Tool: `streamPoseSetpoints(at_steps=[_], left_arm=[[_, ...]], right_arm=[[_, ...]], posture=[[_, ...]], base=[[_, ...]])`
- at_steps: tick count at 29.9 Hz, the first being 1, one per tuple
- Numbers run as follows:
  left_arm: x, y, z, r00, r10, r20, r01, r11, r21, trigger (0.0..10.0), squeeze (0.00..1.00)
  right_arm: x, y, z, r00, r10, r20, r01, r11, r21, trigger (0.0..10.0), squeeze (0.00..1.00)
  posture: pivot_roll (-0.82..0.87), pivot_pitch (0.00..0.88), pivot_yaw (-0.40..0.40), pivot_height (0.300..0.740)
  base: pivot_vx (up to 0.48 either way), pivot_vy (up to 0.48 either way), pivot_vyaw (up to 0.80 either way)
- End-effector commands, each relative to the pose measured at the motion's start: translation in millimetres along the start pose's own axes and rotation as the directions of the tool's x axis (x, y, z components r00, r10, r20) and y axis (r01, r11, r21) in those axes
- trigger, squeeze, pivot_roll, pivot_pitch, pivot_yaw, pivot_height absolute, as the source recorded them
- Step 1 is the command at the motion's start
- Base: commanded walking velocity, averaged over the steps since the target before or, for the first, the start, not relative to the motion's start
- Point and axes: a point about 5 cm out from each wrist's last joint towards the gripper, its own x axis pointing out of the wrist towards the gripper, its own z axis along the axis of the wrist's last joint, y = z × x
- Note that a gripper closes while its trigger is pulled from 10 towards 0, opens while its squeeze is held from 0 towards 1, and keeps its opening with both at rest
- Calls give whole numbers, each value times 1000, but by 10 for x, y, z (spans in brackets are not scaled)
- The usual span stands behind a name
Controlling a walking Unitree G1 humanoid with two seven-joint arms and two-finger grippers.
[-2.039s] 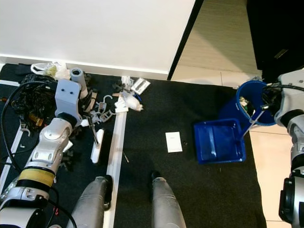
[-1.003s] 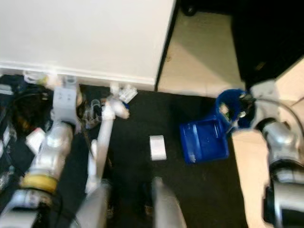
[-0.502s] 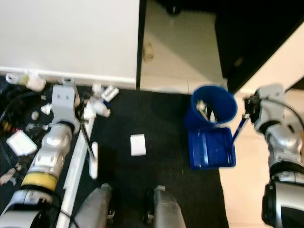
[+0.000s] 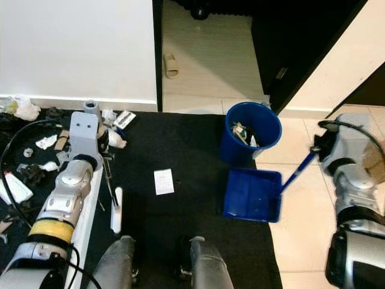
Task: Sweep floor
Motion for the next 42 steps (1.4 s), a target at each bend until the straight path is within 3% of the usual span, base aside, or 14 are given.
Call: streamPoseSetpoints(at_steps=[1,5,13,21,42], left_arm=[[-4,19,-24,1000,8,-16,-8,1000,21,10000,0],[-6,62,-37,999,44,-24,-44,999,-18,10000,0],[-9,83,-60,998,45,-42,-45,999,5,10000,0],[-35,128,-70,999,25,-34,-26,1000,-4,10000,0],[-24,99,0,1000,17,1,-17,1000,-6,10000,0]], right_arm=[[-16,-69,7,999,-40,4,40,999,26,10000,0],[-20,-63,-22,999,-53,-7,53,998,44,10000,0],[-21,-32,-60,998,-63,-19,64,996,70,10000,0],[-19,151,-170,999,-45,-21,47,992,119,10000,0],[-13,293,-176,998,-50,33,44,986,162,10000,0]], posture=[[92,145,-69,740],[92,148,-69,740],[90,151,-71,740],[87,152,-73,740],[86,151,-68,740]], base=[[0,-480,0],[0,0,0],[0,0,0],[0,0,0],[480,0,0]])
